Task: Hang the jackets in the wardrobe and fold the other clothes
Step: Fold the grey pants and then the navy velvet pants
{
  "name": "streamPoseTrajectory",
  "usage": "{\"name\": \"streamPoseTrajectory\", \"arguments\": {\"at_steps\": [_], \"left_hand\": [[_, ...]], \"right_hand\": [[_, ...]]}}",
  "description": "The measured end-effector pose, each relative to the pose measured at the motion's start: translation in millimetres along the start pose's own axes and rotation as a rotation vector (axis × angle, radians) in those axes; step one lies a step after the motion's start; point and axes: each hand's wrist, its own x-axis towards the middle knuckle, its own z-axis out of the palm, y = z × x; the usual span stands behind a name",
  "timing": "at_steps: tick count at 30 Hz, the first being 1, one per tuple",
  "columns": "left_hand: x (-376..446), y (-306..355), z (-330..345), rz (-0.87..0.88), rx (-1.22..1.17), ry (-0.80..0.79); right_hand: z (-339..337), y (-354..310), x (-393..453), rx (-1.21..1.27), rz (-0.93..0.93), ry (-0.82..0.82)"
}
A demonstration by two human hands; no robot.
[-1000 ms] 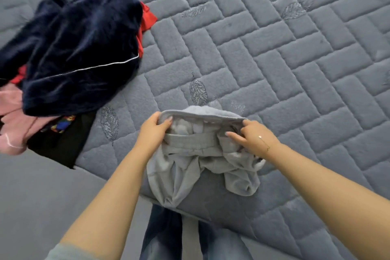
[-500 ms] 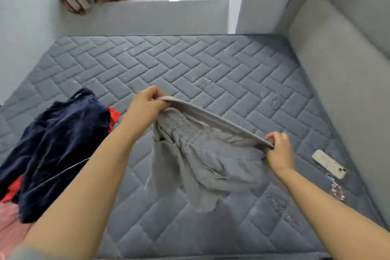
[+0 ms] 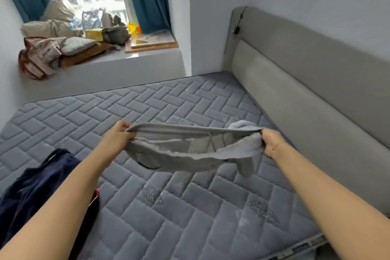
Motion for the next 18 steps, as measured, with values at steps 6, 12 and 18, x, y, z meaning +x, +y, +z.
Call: {"name": "streamPoseTrajectory", "arguments": {"at_steps": [6,12,18], "left_hand": [[-22,7,8,-0.007,0.066,-0.663],[-19,2,32,-0.135,-0.192,-0.661],[18,1,30,-0.146,0.087,-0.278]], "right_hand": [[-11,-48,-22,-0.67,-0.593,-0.127],[-9,-62,-1,-0.957,-0.45,-0.497],[10,-50,48,-1.224,-0.634,-0.241]]}}
